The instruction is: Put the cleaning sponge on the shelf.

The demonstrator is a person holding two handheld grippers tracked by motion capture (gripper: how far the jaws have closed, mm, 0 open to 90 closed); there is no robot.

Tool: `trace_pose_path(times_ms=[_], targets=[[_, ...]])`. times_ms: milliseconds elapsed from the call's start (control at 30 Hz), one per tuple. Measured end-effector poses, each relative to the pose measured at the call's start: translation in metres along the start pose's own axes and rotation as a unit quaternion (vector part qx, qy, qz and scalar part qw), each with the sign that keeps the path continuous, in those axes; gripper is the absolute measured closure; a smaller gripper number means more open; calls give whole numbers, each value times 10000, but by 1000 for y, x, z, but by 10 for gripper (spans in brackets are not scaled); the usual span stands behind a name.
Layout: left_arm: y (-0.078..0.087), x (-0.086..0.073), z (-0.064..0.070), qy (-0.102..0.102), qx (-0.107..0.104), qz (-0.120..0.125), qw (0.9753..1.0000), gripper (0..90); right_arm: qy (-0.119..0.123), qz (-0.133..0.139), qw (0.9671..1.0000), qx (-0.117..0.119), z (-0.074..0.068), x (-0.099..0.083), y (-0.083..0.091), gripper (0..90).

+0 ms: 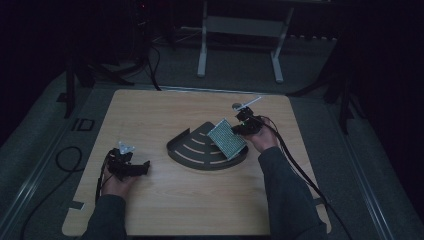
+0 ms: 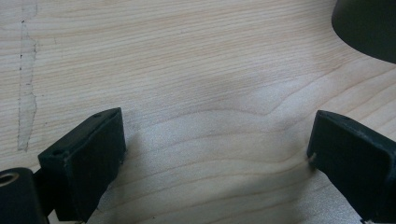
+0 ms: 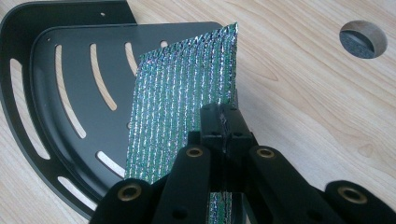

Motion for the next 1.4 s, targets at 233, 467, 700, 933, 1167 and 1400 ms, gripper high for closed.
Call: trace_pose_path(times_ms=[233, 467, 700, 933, 1167, 1400], targets=[[0, 0, 0, 1, 0, -1, 10000, 46, 13, -54, 10000, -54, -1, -4, -5, 896], [0, 0, 0, 1, 0, -1, 10000, 46, 42, -133, 9999, -61, -1, -7, -9, 896], [0, 0, 0, 7, 0, 2, 10000, 46, 61, -194, 9997, -107, -1, -8, -12, 895], [0, 0, 0, 7, 0, 1, 10000, 46, 114, -273, 9995, -133, -2, -11, -16, 895], [0, 0, 0, 1, -1, -2, 10000, 46, 206, -431, 9984, -292, 0, -14, -22, 894], [0, 0, 0, 2, 0, -1, 10000, 46, 180, -467, 9980, -386, 4, -17, -22, 893]])
Point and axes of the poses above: each handheld gripper's, and its own axes: y roughly backward along the jaws, x roughly out of its top, z roughly to its right, the point moved 8 cm from there along -y, roughly forward along the jaws, and after that the axes turned 5 degrees about x, right-handed, at the moved point
